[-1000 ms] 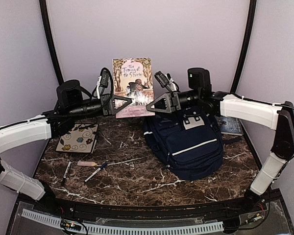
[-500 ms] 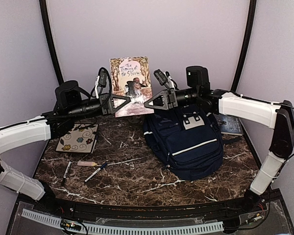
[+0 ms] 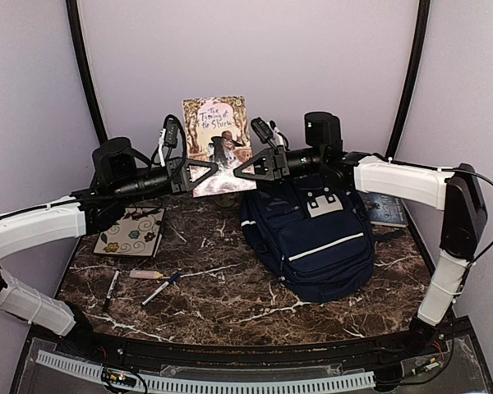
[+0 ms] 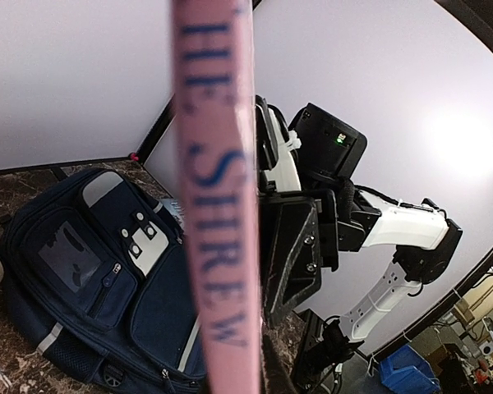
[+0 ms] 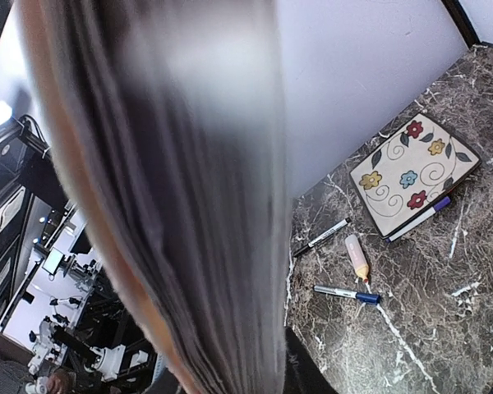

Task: Pack the student bag
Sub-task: Pass from the left arm to the right

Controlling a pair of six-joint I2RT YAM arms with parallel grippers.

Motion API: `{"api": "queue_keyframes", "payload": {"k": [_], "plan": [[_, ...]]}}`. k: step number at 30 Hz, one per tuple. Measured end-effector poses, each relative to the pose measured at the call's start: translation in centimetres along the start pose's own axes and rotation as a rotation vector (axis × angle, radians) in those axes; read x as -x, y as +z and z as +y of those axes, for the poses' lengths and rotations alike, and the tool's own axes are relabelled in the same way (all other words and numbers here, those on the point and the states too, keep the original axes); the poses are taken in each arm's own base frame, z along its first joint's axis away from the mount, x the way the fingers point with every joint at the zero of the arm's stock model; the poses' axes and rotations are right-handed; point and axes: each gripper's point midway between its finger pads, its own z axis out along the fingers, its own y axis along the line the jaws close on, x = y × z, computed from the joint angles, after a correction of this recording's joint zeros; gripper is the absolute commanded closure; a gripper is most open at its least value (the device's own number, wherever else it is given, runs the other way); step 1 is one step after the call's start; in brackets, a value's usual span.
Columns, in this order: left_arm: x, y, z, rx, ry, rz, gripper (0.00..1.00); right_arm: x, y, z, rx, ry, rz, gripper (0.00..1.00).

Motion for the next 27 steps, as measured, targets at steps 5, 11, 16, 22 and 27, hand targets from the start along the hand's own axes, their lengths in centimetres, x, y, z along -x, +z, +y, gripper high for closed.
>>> {"api": "queue_keyframes", "payload": {"k": [5,11,16,22,27], "plan": [[0.0,0.1,-0.6,-0.045,-0.006,-0.005,1.0,0.2,0.1,0.3,0.018,-0.005,0.0,0.3],[-0.4,0.7,-1.6,-0.14,-0.034,0.013,1.0,0.3,0.5,0.2,0.061,0.006,0.008,0.02],[-0.3,0.9,-1.2,-0.123,-0.045,0.003,1.0,0.4,0.7,0.5,0.101,0.021,0.008,0.0],[-0.4,1.0,0.7,-0.03,-0.057,-0.013,1.0,0.0,0.2,1.9,0.16,0.017,-0.016,0.14],[-0.5,0.9,2.0,0.045,-0.071,-0.026,1.0,0.1,0.2,2.8,0.179,0.017,-0.02,0.38]]}}
